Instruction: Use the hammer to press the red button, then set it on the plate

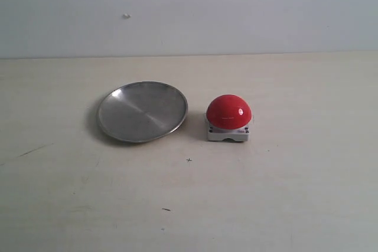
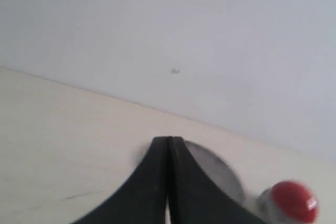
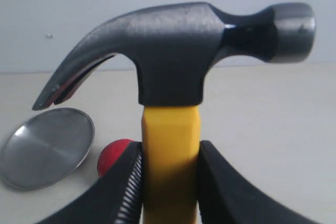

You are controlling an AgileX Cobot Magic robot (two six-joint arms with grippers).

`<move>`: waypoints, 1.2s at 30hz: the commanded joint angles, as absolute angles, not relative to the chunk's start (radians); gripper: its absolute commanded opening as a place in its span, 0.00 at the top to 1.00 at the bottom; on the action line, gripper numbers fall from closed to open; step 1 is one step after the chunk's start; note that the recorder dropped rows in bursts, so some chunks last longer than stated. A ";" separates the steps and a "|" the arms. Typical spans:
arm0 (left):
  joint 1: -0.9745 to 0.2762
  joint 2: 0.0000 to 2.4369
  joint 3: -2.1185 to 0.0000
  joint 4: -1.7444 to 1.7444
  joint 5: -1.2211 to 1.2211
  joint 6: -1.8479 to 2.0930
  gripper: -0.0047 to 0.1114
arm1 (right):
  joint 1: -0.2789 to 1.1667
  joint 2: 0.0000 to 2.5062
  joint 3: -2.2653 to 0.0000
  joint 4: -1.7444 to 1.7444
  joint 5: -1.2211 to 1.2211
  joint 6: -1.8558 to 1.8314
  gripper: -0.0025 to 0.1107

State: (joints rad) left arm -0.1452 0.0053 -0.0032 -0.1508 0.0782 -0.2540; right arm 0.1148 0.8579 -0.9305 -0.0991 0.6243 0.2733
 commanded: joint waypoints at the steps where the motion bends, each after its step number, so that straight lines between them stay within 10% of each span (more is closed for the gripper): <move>1: -0.152 0.000 0.000 -0.285 0.022 -0.488 0.96 | 0.117 0.824 -0.889 -0.066 0.552 0.241 0.98; 18: -0.152 0.057 -0.180 -0.062 -0.378 -0.592 0.96 | 0.117 0.839 -0.853 0.000 0.457 0.184 0.98; 36: -0.188 1.090 -0.479 0.946 -0.323 -1.189 0.94 | 0.117 0.887 -0.853 0.000 0.453 0.184 0.98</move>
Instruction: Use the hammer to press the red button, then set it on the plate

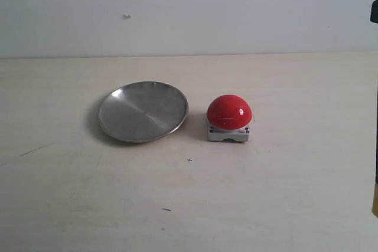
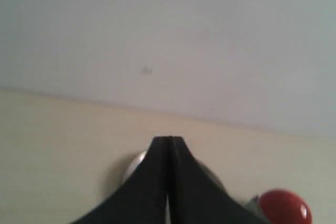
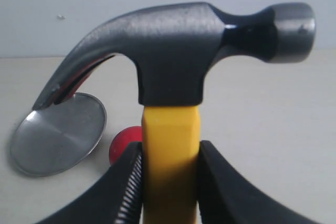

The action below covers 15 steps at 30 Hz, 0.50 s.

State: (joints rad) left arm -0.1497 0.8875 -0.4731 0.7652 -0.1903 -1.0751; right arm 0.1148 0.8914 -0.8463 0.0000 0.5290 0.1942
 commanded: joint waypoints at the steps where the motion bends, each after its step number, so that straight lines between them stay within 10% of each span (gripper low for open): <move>1: -0.198 1.137 -0.480 0.957 -0.369 -1.189 0.92 | 0.117 0.887 -0.853 0.000 0.453 0.184 0.98; 15: -0.654 1.491 -0.664 1.033 -0.960 -1.151 0.66 | 0.117 0.887 -0.853 -0.009 0.451 0.184 0.98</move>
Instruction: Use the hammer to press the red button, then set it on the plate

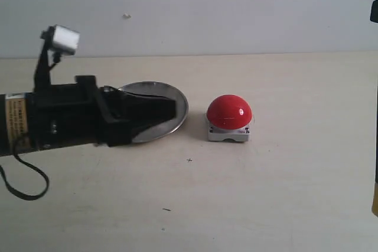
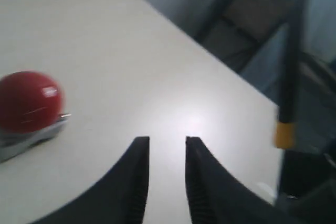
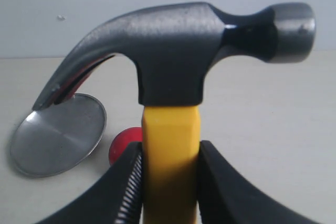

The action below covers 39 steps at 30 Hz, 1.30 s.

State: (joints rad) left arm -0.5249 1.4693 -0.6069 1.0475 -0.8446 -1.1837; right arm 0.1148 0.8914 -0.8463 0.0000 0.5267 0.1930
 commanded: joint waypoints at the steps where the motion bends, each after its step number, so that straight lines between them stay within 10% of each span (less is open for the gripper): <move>1: -0.695 1.495 -0.680 1.002 -0.960 -1.133 0.62 | 0.117 0.887 -0.853 -0.009 0.451 0.184 0.98; 8: -0.921 1.594 -0.830 0.708 -0.842 -0.960 0.30 | 0.117 0.887 -0.853 0.000 0.457 0.184 0.98; 33: -1.048 2.039 -1.294 0.668 -0.767 -1.018 0.30 | 0.117 0.885 -0.844 0.037 0.468 0.180 0.98; 39: -1.048 2.050 -1.294 0.672 -0.713 -1.034 0.55 | 0.117 0.885 -0.844 0.036 0.473 0.180 0.98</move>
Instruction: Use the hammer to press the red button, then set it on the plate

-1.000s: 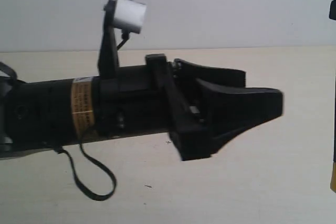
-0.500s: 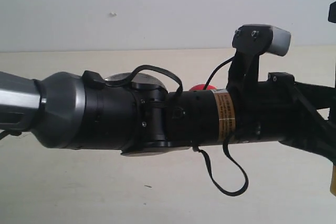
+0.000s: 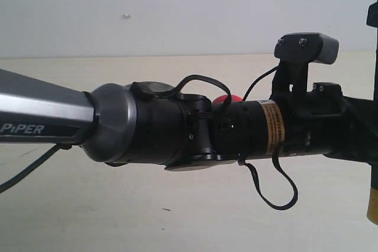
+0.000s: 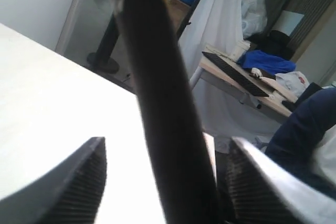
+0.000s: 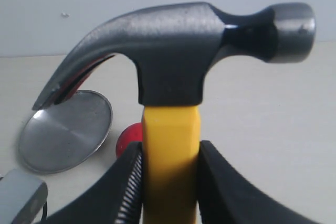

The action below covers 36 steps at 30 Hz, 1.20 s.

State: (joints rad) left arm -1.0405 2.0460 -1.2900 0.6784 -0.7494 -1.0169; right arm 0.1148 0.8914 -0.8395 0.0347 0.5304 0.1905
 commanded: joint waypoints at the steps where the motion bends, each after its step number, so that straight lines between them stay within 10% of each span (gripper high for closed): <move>1: -1.048 2.050 -1.294 0.672 -0.712 -1.036 0.62 | 0.117 0.885 -0.844 0.036 0.475 0.180 0.98; 6: -1.048 2.049 -1.294 0.670 -0.712 -1.032 0.96 | 0.117 0.885 -0.844 0.042 0.497 0.184 0.98; 11: -1.048 2.047 -1.294 0.608 -0.712 -1.032 0.96 | 0.117 0.885 -0.844 0.103 0.552 0.181 0.93; 23: -1.001 1.995 -1.294 0.554 -0.716 -1.029 0.96 | 0.117 0.838 -0.844 0.097 0.632 0.150 0.39; 36: -0.822 1.878 -1.148 0.619 -0.665 -1.072 0.96 | 0.117 0.697 -0.844 0.053 0.604 0.131 0.36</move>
State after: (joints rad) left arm -0.8546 1.9373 -1.1797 0.6006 -0.6000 -1.0847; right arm 0.1148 0.7066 -0.8395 0.0766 0.6243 0.1406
